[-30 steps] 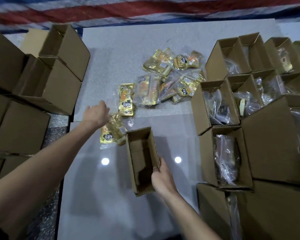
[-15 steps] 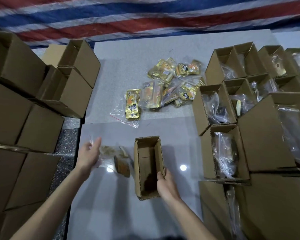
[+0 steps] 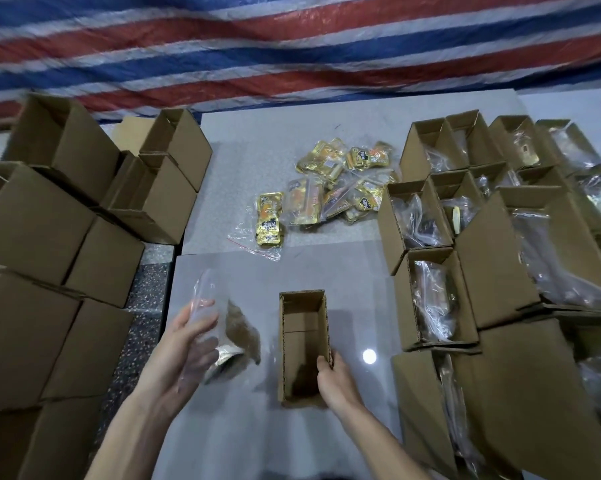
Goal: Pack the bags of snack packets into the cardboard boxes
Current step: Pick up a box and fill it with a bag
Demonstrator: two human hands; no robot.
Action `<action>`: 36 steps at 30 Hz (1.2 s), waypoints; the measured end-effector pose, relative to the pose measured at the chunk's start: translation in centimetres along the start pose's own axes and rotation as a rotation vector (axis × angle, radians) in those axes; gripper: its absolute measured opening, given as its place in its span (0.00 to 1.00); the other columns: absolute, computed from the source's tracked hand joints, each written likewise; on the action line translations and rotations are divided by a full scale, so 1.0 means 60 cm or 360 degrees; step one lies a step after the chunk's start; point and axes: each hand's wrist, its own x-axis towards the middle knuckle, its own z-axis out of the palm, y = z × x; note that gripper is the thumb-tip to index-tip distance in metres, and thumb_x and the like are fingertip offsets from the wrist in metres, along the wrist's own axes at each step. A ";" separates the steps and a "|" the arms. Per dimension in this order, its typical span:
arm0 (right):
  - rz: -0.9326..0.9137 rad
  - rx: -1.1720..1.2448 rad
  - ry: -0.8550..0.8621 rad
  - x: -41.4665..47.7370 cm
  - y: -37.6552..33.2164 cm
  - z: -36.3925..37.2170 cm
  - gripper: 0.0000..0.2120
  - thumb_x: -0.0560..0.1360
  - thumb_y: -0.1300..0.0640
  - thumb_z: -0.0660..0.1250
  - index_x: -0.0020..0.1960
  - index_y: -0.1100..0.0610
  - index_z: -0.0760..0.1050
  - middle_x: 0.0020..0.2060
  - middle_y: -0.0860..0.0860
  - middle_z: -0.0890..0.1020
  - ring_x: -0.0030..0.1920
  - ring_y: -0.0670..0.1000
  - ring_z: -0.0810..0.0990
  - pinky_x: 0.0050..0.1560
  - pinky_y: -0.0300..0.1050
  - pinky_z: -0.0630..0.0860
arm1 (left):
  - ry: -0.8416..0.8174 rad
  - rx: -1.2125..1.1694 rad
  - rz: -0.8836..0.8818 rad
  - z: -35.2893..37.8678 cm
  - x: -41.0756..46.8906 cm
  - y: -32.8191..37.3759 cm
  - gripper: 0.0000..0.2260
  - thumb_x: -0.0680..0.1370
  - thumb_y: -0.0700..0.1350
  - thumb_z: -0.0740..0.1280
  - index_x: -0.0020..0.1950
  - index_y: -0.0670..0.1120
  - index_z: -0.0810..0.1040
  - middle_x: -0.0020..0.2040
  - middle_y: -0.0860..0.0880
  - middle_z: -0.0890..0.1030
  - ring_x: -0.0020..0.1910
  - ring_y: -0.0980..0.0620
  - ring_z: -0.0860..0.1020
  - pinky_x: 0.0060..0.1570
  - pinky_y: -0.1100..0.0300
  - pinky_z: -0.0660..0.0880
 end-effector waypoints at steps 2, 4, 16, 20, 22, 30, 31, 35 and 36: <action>0.0004 0.0005 -0.0015 -0.009 0.007 0.001 0.20 0.84 0.54 0.54 0.76 0.50 0.64 0.68 0.49 0.75 0.68 0.52 0.73 0.71 0.49 0.68 | -0.0049 -0.0134 0.0019 0.007 -0.029 0.001 0.05 0.75 0.46 0.71 0.46 0.56 0.83 0.37 0.55 0.79 0.21 0.61 0.62 0.19 0.69 0.57; -0.0004 -0.0001 -0.0021 -0.018 0.016 0.002 0.20 0.84 0.55 0.55 0.76 0.50 0.63 0.68 0.49 0.75 0.68 0.53 0.73 0.70 0.48 0.68 | -0.0101 -0.0289 0.0017 0.014 -0.053 -0.001 0.03 0.75 0.49 0.70 0.48 0.55 0.83 0.39 0.54 0.79 0.20 0.62 0.58 0.18 0.69 0.54; 0.0040 -0.0010 -0.0126 -0.044 0.069 -0.001 0.28 0.76 0.59 0.69 0.74 0.52 0.66 0.59 0.49 0.81 0.58 0.49 0.80 0.64 0.47 0.76 | -0.0278 -0.0484 -0.0068 0.076 -0.152 -0.014 0.10 0.73 0.46 0.69 0.55 0.50 0.79 0.55 0.43 0.81 0.18 0.61 0.57 0.18 0.69 0.52; -0.0011 0.0015 -0.0116 -0.044 0.089 0.005 0.31 0.73 0.62 0.71 0.74 0.55 0.67 0.57 0.52 0.82 0.55 0.50 0.82 0.59 0.46 0.79 | -0.0450 -0.0572 -0.0041 0.098 -0.165 -0.018 0.06 0.73 0.44 0.67 0.49 0.48 0.81 0.46 0.45 0.78 0.18 0.60 0.57 0.20 0.67 0.49; -0.0016 0.0040 -0.0101 -0.051 0.089 0.009 0.29 0.73 0.65 0.70 0.73 0.57 0.68 0.56 0.54 0.83 0.52 0.52 0.83 0.53 0.46 0.81 | -0.0611 -0.0557 -0.0027 0.111 -0.170 -0.022 0.05 0.74 0.44 0.67 0.46 0.48 0.82 0.39 0.47 0.76 0.18 0.60 0.58 0.18 0.68 0.50; -0.0017 -0.0073 -0.0055 -0.071 0.074 0.005 0.28 0.73 0.57 0.67 0.72 0.48 0.67 0.48 0.46 0.83 0.41 0.44 0.80 0.36 0.36 0.75 | -0.0809 -0.0488 0.0023 0.152 -0.147 -0.041 0.08 0.77 0.44 0.65 0.55 0.45 0.76 0.39 0.46 0.73 0.19 0.57 0.62 0.18 0.67 0.59; -0.0023 -0.0067 -0.0061 -0.070 0.076 0.005 0.28 0.73 0.57 0.67 0.73 0.49 0.66 0.48 0.47 0.83 0.41 0.44 0.81 0.36 0.36 0.75 | -0.0808 -0.0536 -0.0006 0.155 -0.140 -0.047 0.08 0.77 0.43 0.65 0.56 0.45 0.75 0.39 0.46 0.73 0.20 0.56 0.62 0.19 0.66 0.57; -0.0081 -0.0069 -0.0065 -0.071 0.076 0.008 0.36 0.71 0.54 0.69 0.77 0.50 0.60 0.50 0.51 0.83 0.49 0.50 0.82 0.48 0.41 0.79 | -0.0743 -0.0533 -0.0119 0.169 -0.108 -0.078 0.08 0.77 0.41 0.64 0.57 0.46 0.74 0.38 0.46 0.71 0.20 0.54 0.63 0.20 0.65 0.58; -0.0091 -0.0073 -0.0063 -0.071 0.075 0.007 0.40 0.70 0.54 0.69 0.79 0.50 0.57 0.52 0.51 0.83 0.52 0.51 0.82 0.54 0.42 0.79 | -0.0712 -0.0435 -0.0138 0.171 -0.100 -0.087 0.09 0.78 0.42 0.64 0.57 0.46 0.75 0.37 0.47 0.71 0.21 0.54 0.64 0.20 0.65 0.60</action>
